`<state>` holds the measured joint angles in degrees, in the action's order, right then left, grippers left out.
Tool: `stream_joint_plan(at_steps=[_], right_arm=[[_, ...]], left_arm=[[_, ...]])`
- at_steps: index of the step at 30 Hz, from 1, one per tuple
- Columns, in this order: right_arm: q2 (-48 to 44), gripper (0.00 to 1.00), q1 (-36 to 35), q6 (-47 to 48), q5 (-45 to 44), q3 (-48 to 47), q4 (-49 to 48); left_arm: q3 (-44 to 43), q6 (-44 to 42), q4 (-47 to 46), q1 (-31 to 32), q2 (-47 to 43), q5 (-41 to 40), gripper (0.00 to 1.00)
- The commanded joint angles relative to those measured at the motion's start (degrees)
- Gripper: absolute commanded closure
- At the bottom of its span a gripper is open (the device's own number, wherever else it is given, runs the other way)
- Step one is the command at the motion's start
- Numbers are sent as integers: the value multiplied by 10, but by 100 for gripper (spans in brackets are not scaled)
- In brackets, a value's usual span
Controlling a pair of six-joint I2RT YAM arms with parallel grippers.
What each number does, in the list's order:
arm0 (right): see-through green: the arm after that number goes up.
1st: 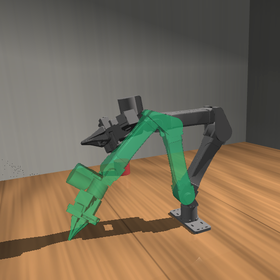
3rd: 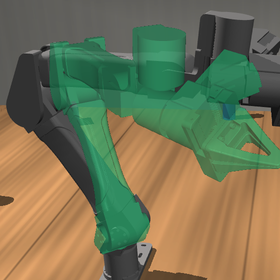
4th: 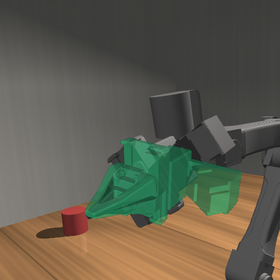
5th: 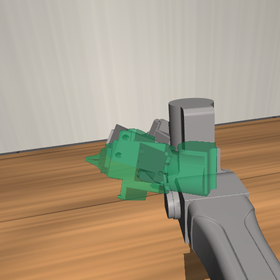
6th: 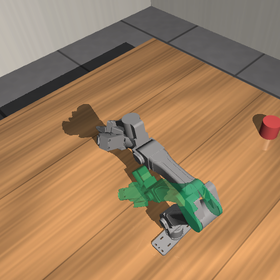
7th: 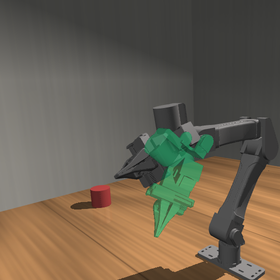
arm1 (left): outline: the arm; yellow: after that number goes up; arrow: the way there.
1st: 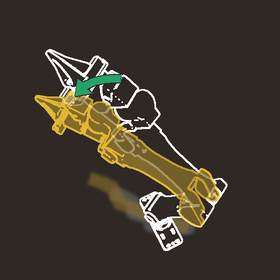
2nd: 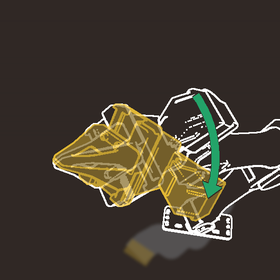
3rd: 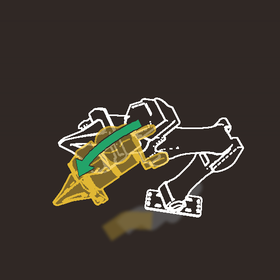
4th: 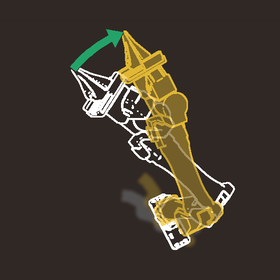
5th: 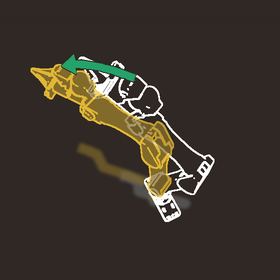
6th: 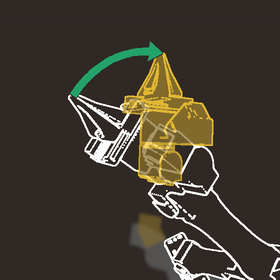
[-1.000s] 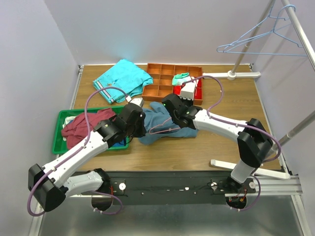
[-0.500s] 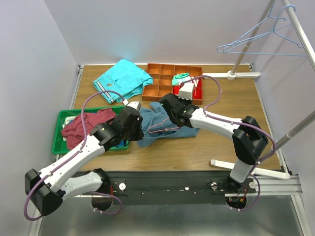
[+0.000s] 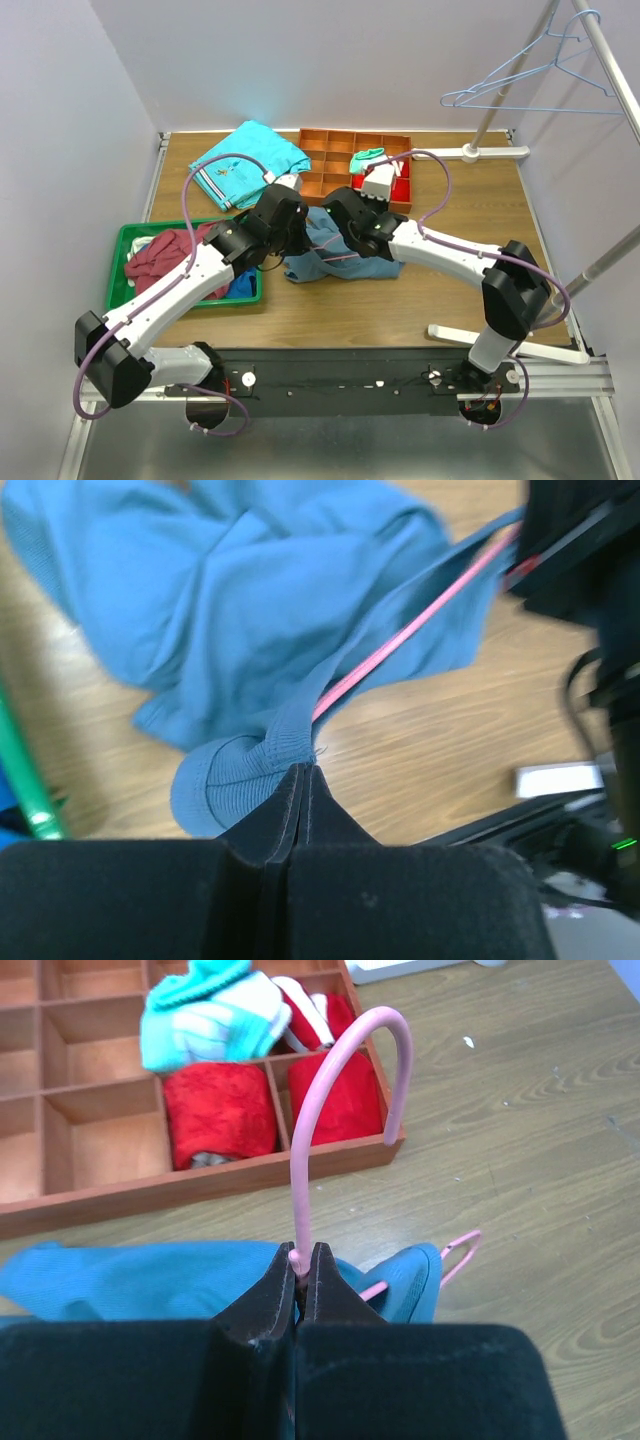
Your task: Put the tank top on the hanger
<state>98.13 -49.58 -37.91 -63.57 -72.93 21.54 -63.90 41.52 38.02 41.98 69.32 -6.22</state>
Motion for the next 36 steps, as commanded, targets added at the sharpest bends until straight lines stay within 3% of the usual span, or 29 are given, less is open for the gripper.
stream_joint_plan(at_steps=[1, 13, 22, 26, 30, 36], right_arm=[[-11, 99, -17, -9, -9, -40, 0], [9, 99, -43, 24, -46, -110, 24], [18, 99, -46, 34, -65, -124, 39], [20, 99, -46, 39, -66, -124, 44], [14, 99, -46, 46, -53, -119, 40], [8, 99, -46, 50, -20, -116, 39]], left_arm=[[-51, 20, -44, -16, 16, 49, 100], [-79, 30, -69, -51, 31, 111, 98], [-44, 0, -68, -77, -29, 122, 55], [-39, -46, -52, -81, -65, 111, 52], [-5, -148, -42, -81, -102, 95, 52], [74, -206, -100, -81, -165, 127, 37]])
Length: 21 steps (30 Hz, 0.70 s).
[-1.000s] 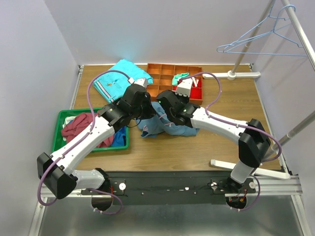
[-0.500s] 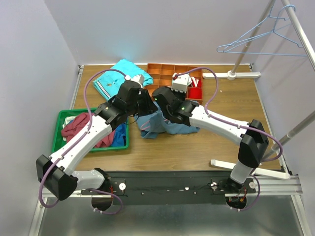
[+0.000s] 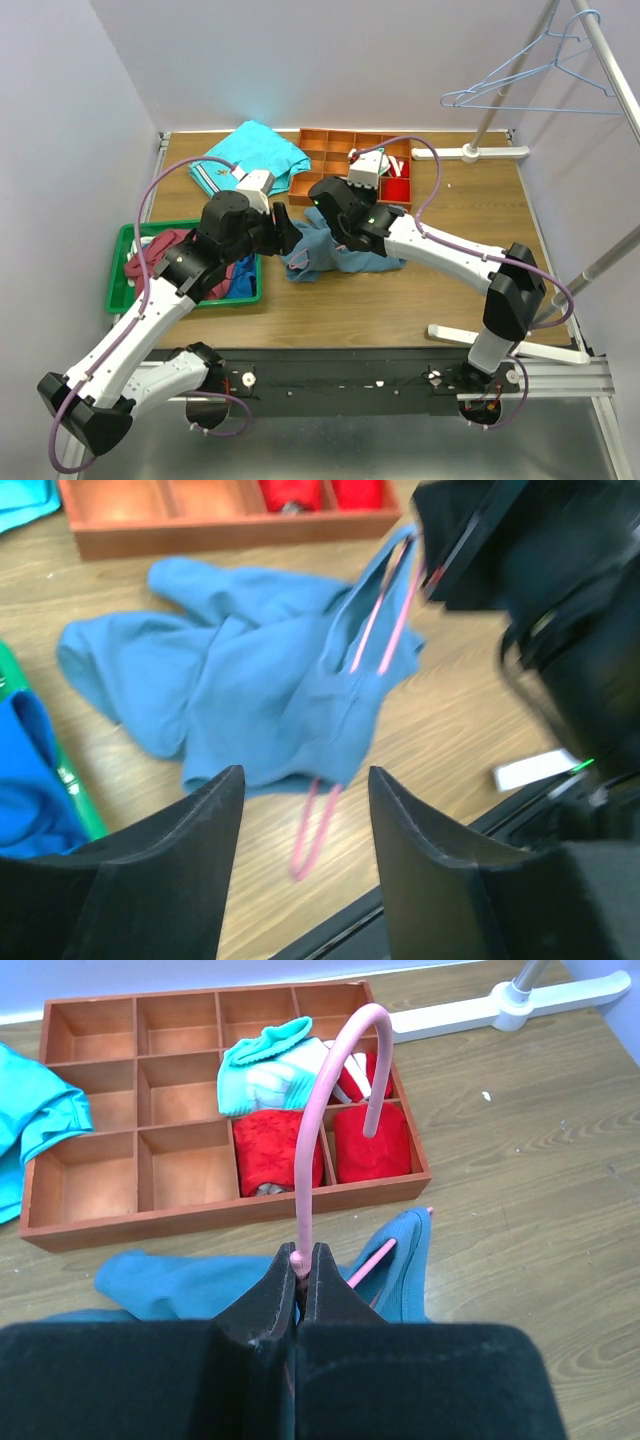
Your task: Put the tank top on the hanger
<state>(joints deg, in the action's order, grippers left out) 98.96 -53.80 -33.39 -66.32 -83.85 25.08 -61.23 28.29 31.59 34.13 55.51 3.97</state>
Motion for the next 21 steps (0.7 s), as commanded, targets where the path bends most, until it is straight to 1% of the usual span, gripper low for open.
stream_joint_plan(at_steps=[1, 4, 6, 8, 13, 17, 21], right_arm=[[-2, 99, -4, 5, 10, -6, 5], [-6, 99, -4, 8, 16, 2, 1], [-9, 99, -4, 11, 21, 8, -6], [-10, 99, -4, 14, 25, 11, -11], [-7, 99, -3, 16, 31, 7, -10], [-7, 99, -3, 17, 43, 4, -13], [-9, 99, -4, 19, 44, 2, -14]], left_arm=[[52, -83, -41, -1, -36, 30, 35], [65, -104, -54, -1, -43, 62, 29], [61, -122, -64, 1, -43, 80, 28], [56, -138, -71, 8, -33, 79, 27], [15, -177, -59, 28, 22, 96, 28], [2, -200, -43, 57, 58, 83, 31], [8, -201, -45, 75, 79, 60, 34]])
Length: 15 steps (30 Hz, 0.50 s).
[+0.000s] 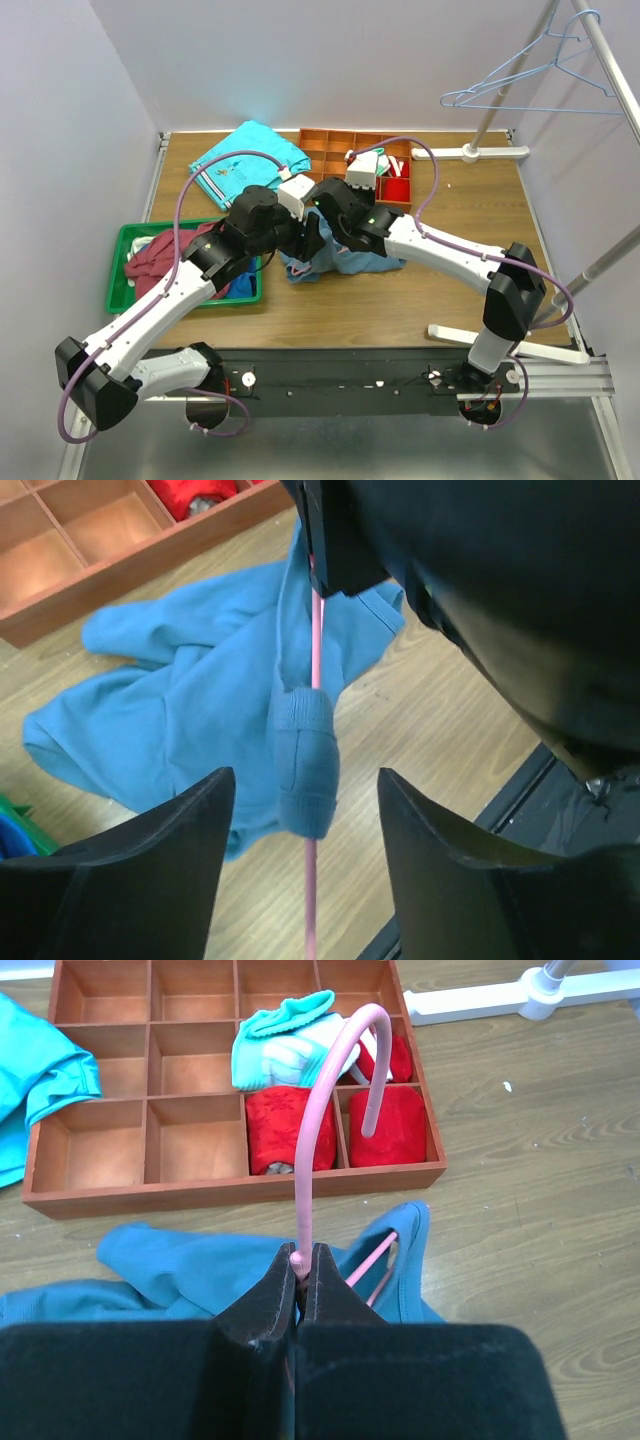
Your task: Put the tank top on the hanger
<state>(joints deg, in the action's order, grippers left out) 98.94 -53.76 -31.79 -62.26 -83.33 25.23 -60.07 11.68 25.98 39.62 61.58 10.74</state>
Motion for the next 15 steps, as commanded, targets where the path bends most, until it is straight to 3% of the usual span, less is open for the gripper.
stream_joint_plan(at_steps=[1, 7, 15], right_arm=[[-9, 99, -4, 2, 4, -3, -15], [-18, 99, -5, 4, 8, 1, -19], [-16, 99, -5, 4, 14, 0, -20]], left_arm=[[-1, -34, 8, 25, 20, -12, 35], [22, -22, 4, 38, 13, -57, 38], [73, 10, -13, 40, -50, -52, 39]])
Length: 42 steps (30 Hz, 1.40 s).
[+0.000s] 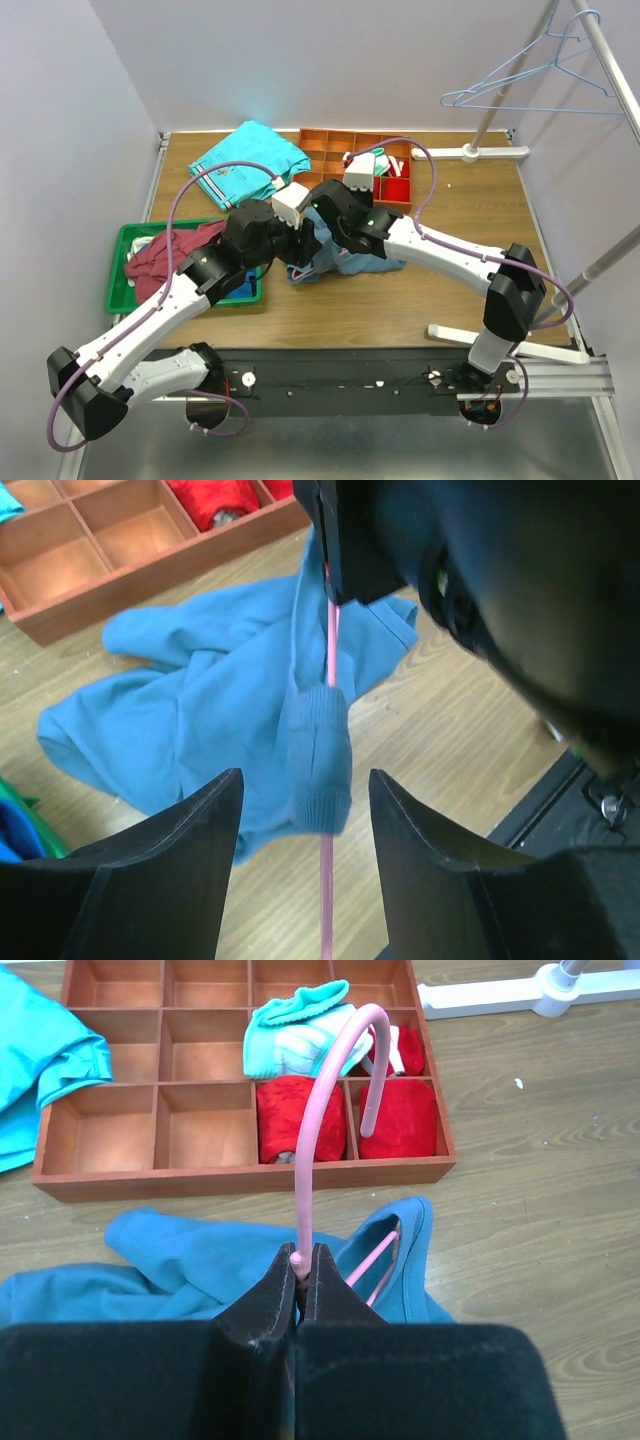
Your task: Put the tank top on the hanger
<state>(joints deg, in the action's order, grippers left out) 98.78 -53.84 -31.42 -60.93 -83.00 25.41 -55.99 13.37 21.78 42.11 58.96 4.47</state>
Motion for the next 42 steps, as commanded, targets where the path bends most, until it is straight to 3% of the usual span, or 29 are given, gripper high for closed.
stream_joint_plan(at_steps=[1, 8, 15, 22, 28, 31, 34, 42], right_arm=[[-14, 99, -4, 0, 0, -4, -22], [-13, 99, -3, -4, 6, -7, -21], [-12, 99, -4, -8, 8, -9, -17], [-16, 99, -4, 1, 6, -20, -12], [-23, 99, -4, 13, 11, -23, -17], [-26, 99, -4, 17, 15, -25, -17], [-30, 99, -4, 23, 23, -26, -18], [-54, 95, -4, 44, 104, -23, -26]], left_arm=[[36, -2, 30, 16, -32, 10, 39], [63, 27, -1, 16, -53, 26, 39], [74, 44, -13, 20, -51, -14, 41], [69, 45, -11, 34, -23, -28, 48], [69, 49, -9, 40, -21, -59, 64], [71, 51, -10, 41, -23, -68, 77], [69, 52, -4, 46, -20, -88, 100], [98, 68, -41, 62, -45, -150, 100]])
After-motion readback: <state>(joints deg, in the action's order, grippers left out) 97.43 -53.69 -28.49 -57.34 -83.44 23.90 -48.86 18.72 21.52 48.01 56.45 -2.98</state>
